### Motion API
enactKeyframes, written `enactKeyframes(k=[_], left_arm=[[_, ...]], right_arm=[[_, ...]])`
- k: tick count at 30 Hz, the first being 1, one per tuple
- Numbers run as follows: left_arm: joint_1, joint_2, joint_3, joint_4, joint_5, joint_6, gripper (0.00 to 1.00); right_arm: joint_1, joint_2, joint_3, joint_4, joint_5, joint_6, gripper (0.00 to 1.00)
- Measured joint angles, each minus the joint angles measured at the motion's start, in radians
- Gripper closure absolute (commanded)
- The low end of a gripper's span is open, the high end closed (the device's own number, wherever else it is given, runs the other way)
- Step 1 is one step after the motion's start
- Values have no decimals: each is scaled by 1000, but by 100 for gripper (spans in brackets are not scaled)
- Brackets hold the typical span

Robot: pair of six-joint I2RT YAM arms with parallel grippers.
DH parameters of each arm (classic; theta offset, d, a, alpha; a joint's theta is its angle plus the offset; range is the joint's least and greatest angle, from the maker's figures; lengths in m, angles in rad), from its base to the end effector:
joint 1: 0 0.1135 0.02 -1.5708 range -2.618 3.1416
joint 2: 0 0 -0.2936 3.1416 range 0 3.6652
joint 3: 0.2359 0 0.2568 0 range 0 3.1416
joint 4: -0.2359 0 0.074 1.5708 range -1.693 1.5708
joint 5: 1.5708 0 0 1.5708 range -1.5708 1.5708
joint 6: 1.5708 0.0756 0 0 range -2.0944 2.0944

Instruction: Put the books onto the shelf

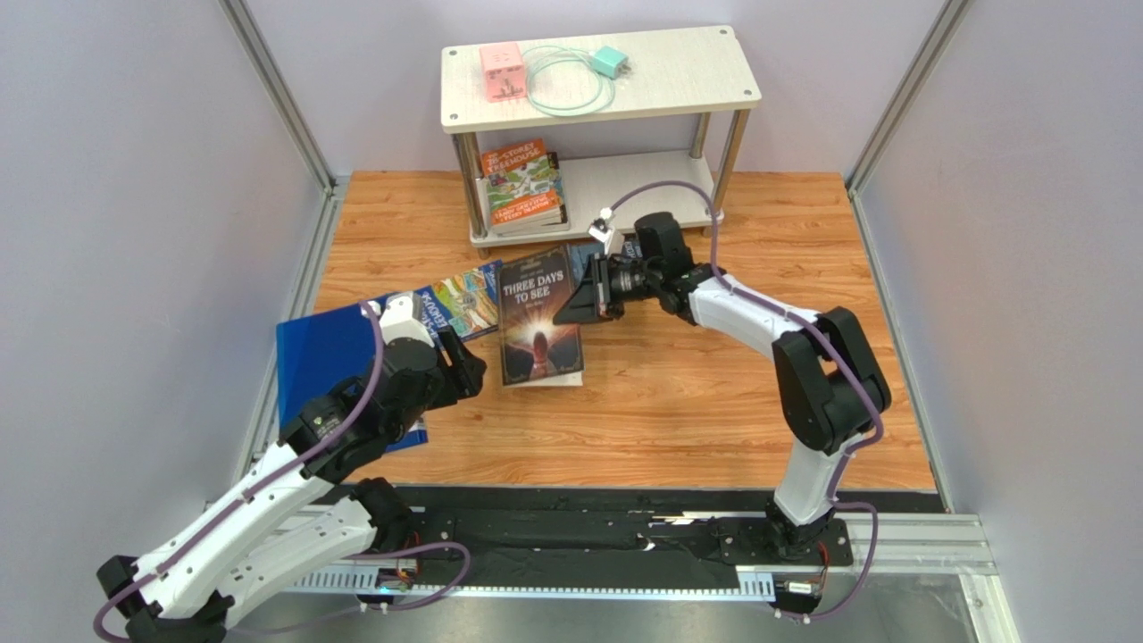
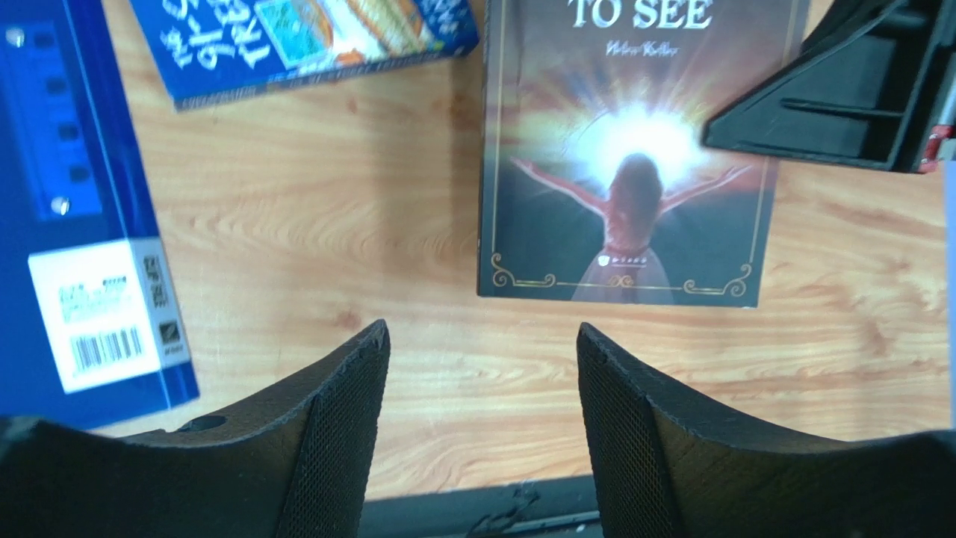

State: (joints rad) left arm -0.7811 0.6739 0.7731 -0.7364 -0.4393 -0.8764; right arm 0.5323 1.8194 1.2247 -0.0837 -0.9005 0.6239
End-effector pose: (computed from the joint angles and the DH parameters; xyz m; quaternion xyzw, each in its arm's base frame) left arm 0.1274 -0.0811 0.2964 -0.1395 0.8659 -0.1922 0.4402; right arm 0.3377 0.2677 0.2320 -0.1504 0.8199 0.5411 0.1109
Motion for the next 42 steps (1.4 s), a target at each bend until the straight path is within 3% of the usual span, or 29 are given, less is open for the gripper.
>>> enactKeyframes(k=[10, 16, 25, 31, 34, 35, 36, 39, 40, 41, 42], left_arm=[[157, 36, 2, 259, 191, 148, 29], [174, 108, 3, 391, 272, 190, 30], [208, 45, -23, 537, 285, 195, 31], [213, 75, -41, 676, 356, 187, 35], [221, 127, -42, 740, 406, 183, 53], [228, 143, -42, 755, 416, 181, 81], [233, 158, -42, 764, 425, 182, 96], [242, 182, -39, 797, 443, 177, 100], [243, 181, -37, 797, 442, 180, 100], [248, 179, -35, 797, 439, 185, 100], [249, 175, -32, 795, 436, 190, 100]], right_arm=[[-18, -98, 12, 206, -129, 164, 100], [-16, -172, -31, 284, -191, 221, 100], [-16, -239, -70, 476, -259, 345, 100], [-6, -231, -125, 697, -300, 509, 99], [-6, -214, -129, 788, -311, 563, 99], [-8, -209, -129, 808, -313, 573, 99], [-11, -204, -129, 822, -315, 581, 98], [-13, -198, -129, 822, -330, 569, 86], [-12, -198, -123, 781, -335, 540, 74], [-12, -198, -117, 735, -336, 505, 52], [-12, -199, -100, 633, -329, 436, 46]])
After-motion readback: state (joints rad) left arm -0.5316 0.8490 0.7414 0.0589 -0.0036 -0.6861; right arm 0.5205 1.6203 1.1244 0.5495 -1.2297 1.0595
